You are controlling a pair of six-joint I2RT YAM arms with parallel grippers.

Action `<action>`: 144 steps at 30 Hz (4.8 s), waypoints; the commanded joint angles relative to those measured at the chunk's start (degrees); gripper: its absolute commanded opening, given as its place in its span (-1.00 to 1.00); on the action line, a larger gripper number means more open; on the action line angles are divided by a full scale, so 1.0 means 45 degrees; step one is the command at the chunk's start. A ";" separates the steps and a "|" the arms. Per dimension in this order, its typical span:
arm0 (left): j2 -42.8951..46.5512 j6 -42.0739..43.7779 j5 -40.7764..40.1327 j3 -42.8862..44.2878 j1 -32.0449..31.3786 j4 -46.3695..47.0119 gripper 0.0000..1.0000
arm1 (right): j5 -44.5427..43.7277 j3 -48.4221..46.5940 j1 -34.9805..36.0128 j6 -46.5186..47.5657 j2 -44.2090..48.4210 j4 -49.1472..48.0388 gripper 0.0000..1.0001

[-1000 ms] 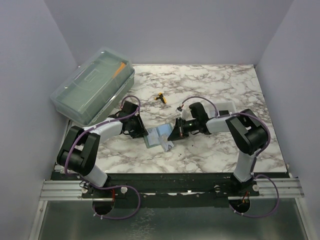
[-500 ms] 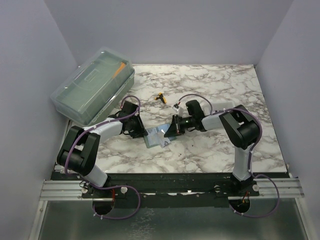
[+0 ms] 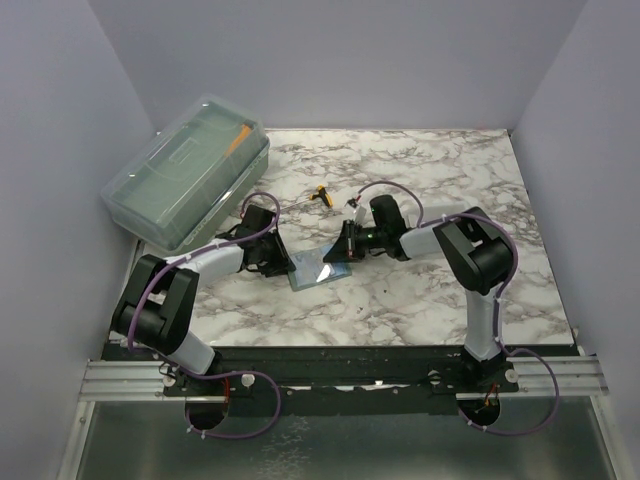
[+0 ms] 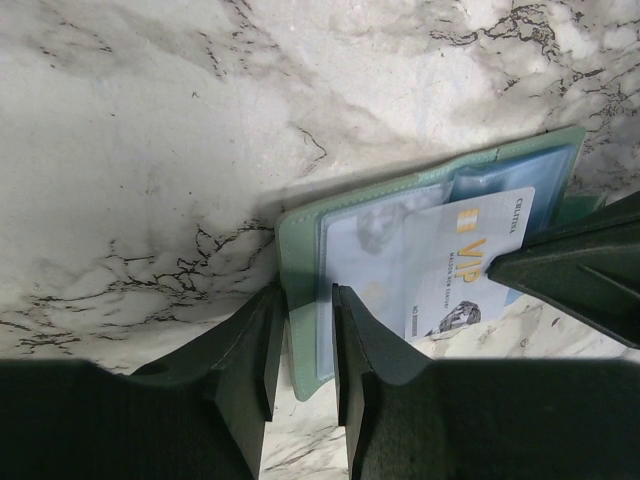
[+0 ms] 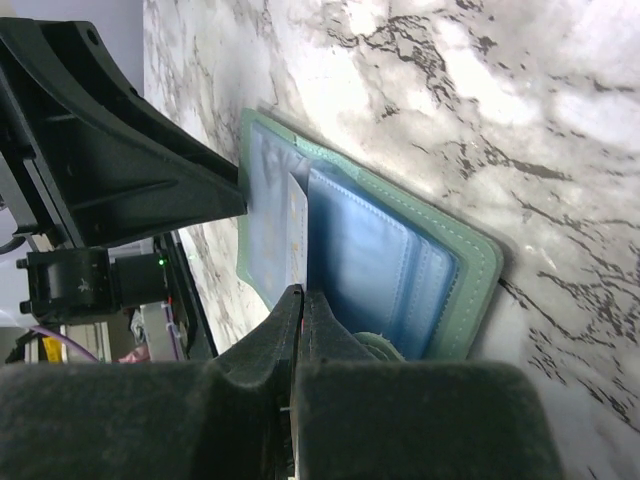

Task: Put the credit cards into the card holder
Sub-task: Insert the credit card into the card holder.

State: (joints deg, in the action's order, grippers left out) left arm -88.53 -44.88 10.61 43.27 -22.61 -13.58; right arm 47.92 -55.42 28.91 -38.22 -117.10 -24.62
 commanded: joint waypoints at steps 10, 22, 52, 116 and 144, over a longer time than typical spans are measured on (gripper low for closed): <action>-0.0413 -0.0184 -0.0152 -0.1240 -0.0102 -0.0369 -0.41 | -0.2149 0.2019 0.0669 -0.2764 -0.0377 -0.4194 -0.99; -0.0018 -0.0366 0.0048 -0.1688 -0.0153 -0.0048 -0.46 | -0.3409 0.2361 0.0993 -0.2102 0.0382 -0.3821 -0.99; 0.0036 -0.0693 0.0627 -0.2118 -0.0103 0.0311 -0.47 | -0.5487 0.3530 0.0909 -0.2468 0.1343 -0.4801 -0.99; -0.0560 -0.2135 0.2351 -0.3394 -0.0073 0.2882 -0.60 | -0.7251 0.5978 0.1974 -0.4181 0.0875 -0.8856 -0.99; -0.0817 -0.1940 0.2193 -0.3212 -0.0073 0.2954 -0.65 | -0.7155 0.3543 0.2927 -0.1313 0.2916 0.0204 -0.49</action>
State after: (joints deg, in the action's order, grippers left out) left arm -89.54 -56.36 27.00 32.03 -22.46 5.56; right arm 16.88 -38.74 40.77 -47.92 -105.91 -38.28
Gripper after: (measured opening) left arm 0.179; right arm 0.245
